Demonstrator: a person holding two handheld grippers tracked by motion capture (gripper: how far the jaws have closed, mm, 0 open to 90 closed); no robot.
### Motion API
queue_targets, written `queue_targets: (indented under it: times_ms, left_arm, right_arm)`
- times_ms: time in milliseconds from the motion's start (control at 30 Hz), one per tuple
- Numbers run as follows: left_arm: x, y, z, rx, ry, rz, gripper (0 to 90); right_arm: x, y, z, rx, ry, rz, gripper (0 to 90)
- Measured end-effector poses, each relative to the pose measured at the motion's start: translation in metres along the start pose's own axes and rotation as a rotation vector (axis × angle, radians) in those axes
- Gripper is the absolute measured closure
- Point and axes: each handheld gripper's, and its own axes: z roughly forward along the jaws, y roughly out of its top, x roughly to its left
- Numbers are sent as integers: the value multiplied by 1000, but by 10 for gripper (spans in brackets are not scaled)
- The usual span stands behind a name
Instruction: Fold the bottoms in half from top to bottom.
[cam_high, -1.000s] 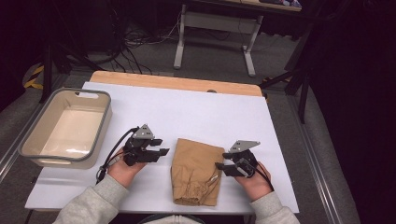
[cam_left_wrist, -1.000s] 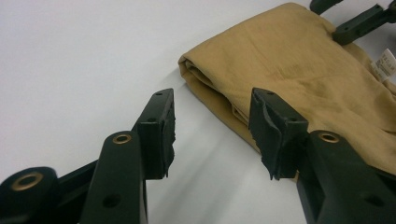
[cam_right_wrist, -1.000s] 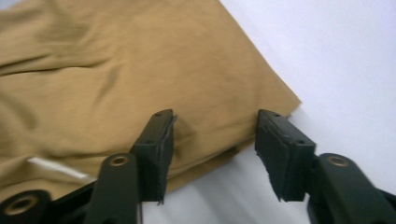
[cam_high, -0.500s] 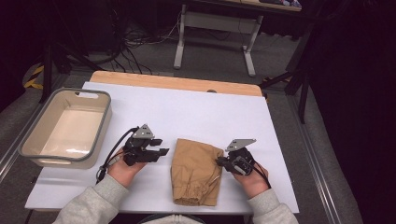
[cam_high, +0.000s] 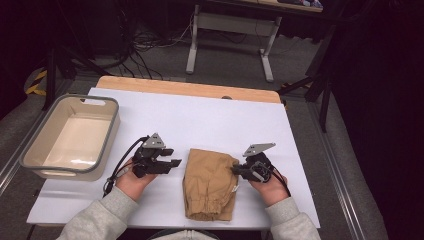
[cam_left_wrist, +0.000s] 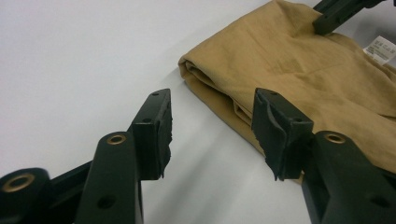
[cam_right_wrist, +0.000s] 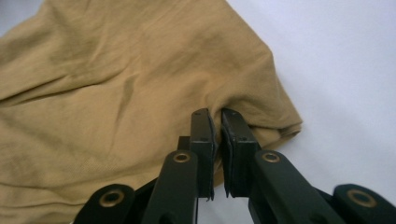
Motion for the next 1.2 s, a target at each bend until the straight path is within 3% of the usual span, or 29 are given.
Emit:
queue_targets:
  times_ms: [100, 233, 333, 533, 767, 867, 1000, 1067, 1200]
  left_arm:
    - [0, 1, 2, -1, -1, -2, 451]
    - [0, 3, 5, -6, -11, 4, 416]
    - [0, 6, 6, -17, -16, 9, 359]
    - [0, 16, 11, -20, -72, 14, 305]
    - [-5, 25, 17, -33, -80, 125, 186]
    - [-6, 28, 20, -21, -110, 118, 140]
    - [-9, 34, 24, -13, -134, 120, 86]
    - [-11, 37, 25, -11, -162, 145, 47]
    - [-18, 44, 28, -15, -158, 170, 29]
  right_arm:
    - [0, -3, 1, 6, 18, 18, 818]
    - [-1, -6, -1, -5, -10, 15, 683]
    - [-2, -8, -8, -46, -46, 6, 577]
    - [-3, -13, -19, -130, -87, -3, 387]
    - [-7, -17, -32, -229, -77, 34, 192]
    - [-7, -19, -35, -257, -71, 35, 114]
    - [-6, -19, -37, -287, -64, 30, 69]
    - [-5, -19, -39, -301, -65, 25, 48]
    - [-5, -19, -41, -322, -55, 20, 30]
